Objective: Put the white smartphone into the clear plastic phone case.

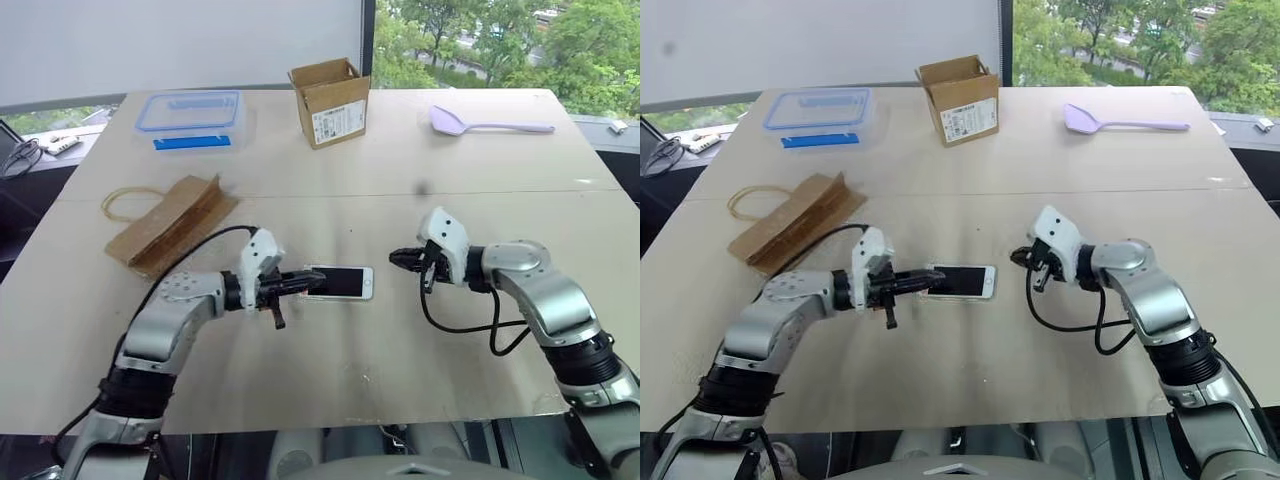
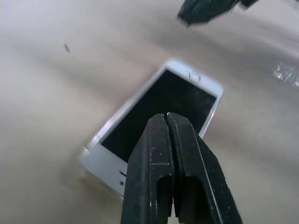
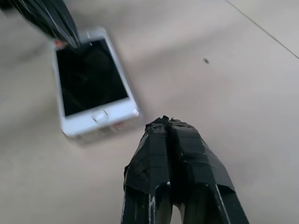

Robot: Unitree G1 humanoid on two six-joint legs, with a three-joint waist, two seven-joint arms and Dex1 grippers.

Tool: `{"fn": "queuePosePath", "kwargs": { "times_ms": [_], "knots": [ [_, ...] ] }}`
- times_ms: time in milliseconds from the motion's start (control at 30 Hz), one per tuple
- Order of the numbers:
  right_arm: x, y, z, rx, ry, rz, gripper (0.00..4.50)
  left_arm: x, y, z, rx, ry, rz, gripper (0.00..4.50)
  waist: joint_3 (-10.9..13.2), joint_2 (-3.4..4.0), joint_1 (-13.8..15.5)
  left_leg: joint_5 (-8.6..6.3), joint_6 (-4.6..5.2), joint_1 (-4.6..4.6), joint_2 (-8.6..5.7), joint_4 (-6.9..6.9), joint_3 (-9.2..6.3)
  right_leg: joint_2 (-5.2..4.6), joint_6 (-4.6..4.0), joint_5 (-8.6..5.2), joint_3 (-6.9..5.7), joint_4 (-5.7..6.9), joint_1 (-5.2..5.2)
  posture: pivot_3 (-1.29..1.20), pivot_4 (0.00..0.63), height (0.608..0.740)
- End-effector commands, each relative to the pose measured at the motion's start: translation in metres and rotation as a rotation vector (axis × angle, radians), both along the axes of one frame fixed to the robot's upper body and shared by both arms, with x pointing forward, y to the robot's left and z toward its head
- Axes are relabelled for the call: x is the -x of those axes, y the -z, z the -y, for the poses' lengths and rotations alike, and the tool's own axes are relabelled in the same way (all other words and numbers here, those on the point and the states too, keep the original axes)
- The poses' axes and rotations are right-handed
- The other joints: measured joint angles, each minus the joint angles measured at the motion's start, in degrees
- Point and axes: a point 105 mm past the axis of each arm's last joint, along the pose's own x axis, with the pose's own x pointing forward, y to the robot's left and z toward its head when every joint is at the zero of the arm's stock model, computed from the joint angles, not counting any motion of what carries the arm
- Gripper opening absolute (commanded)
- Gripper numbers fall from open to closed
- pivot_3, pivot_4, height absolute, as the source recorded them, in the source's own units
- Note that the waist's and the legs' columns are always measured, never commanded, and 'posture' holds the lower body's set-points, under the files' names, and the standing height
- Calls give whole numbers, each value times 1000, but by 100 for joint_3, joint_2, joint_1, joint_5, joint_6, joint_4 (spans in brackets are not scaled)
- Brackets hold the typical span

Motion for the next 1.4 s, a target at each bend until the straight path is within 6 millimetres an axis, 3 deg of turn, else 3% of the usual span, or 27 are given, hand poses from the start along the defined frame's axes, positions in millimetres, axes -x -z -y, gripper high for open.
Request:
{"fn": "queuePosePath", "kwargs": {
  "times_ms": [33,167,267,500,767,1100,1400],
  "knots": [
    [9,-6,-16,-37,-48,17,0,-9,4,-4,-36,-18,40,40,0,0,7,0,0,0,0,2,0,0,0,0,1,0,1,0,150,740],
    [14,3,-30,-33,-94,-17,0,-8,15,-9,-64,-23,33,40,-1,0,3,0,0,-1,-1,4,5,-2,0,1,6,-3,2,0,150,740],
    [14,21,-34,43,-122,-44,0,-8,16,-8,-61,-23,36,40,-2,0,4,0,0,0,-1,4,4,-3,0,1,5,-2,2,0,150,740],
    [14,65,-17,264,-120,-183,0,-5,17,-6,-59,-31,43,40,-13,1,-1,0,0,30,-1,11,1,-3,4,-4,2,0,37,0,150,740],
    [26,98,-12,377,-114,-367,0,-4,20,-5,-67,-57,43,40,-69,-6,5,-1,-1,89,-1,1,9,-9,-1,-23,8,-3,85,0,150,740],
    [31,128,-5,460,-57,-460,0,-3,19,1,-61,-69,46,40,-222,-4,0,-2,-2,118,0,-6,10,-17,-3,-30,8,-8,101,0,150,740],
    [39,158,-5,512,-32,-532,0,-4,18,2,-59,-77,49,40,-284,15,-12,-21,-33,203,-2,-34,-3,-74,-18,-42,4,-10,152,0,150,740]
  ]
}}
